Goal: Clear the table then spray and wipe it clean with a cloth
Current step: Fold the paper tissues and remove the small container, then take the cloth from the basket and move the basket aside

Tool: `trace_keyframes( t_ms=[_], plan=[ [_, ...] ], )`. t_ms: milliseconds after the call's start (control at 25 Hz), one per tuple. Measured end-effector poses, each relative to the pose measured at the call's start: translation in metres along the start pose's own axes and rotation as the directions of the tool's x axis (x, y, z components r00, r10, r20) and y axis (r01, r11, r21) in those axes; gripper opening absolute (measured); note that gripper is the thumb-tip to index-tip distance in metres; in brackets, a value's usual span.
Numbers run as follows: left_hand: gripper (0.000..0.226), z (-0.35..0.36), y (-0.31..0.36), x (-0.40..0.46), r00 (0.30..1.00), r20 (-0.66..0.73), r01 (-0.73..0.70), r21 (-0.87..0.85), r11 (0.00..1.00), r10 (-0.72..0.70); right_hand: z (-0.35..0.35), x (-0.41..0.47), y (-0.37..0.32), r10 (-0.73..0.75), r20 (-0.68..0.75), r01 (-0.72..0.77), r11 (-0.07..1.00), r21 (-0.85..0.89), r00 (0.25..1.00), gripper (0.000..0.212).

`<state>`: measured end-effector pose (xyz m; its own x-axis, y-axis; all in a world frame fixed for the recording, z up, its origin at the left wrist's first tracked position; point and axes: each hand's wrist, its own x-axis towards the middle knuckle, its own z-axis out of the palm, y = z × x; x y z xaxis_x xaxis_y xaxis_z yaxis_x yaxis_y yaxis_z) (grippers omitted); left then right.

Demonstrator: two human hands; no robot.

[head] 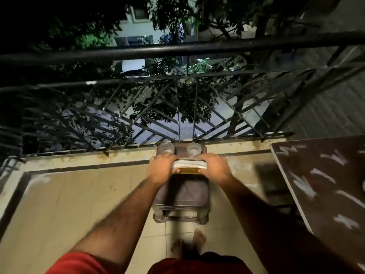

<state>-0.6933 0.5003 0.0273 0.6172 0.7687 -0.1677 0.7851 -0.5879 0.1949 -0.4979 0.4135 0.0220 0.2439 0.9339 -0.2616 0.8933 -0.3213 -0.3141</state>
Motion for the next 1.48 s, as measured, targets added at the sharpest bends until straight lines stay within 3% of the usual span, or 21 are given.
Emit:
trace_keyframes(
  t_ms=[160,280,400,760,1000,1280,1480],
  plan=[
    [0.051,0.020,-0.019,0.011,0.997,0.020,0.073,0.005,0.997,-0.073,0.020,0.026,-0.006,-0.044,0.028,0.045,0.999,-0.022,0.999,0.053],
    [0.048,0.034,-0.028,0.020,0.995,0.018,0.100,-0.025,0.995,-0.100,0.042,0.043,-0.005,-0.056,-0.055,0.054,0.998,-0.031,0.997,0.046],
    [0.044,0.057,-0.040,0.036,0.994,0.039,0.106,-0.039,0.994,-0.104,0.065,0.066,-0.003,0.057,0.012,-0.056,0.998,-0.037,0.998,0.054],
    [0.043,0.170,-0.092,0.092,0.989,0.074,0.133,-0.025,0.991,-0.131,0.164,0.138,0.010,-0.020,0.101,0.027,0.998,-0.062,0.995,0.043],
    [0.042,0.217,-0.110,0.099,0.986,0.100,0.136,-0.023,0.991,-0.133,0.206,0.146,0.022,-0.004,0.167,0.006,1.000,-0.011,0.986,0.049],
    [0.059,0.194,-0.103,0.099,0.990,0.104,0.106,-0.097,0.990,-0.096,0.190,0.139,0.018,0.018,0.148,-0.018,1.000,-0.002,0.989,0.070],
    [0.052,0.122,-0.070,0.081,0.997,0.075,0.039,-0.125,0.991,-0.030,0.120,0.105,-0.003,0.060,0.044,-0.058,0.997,-0.042,0.997,0.053]
  ],
)
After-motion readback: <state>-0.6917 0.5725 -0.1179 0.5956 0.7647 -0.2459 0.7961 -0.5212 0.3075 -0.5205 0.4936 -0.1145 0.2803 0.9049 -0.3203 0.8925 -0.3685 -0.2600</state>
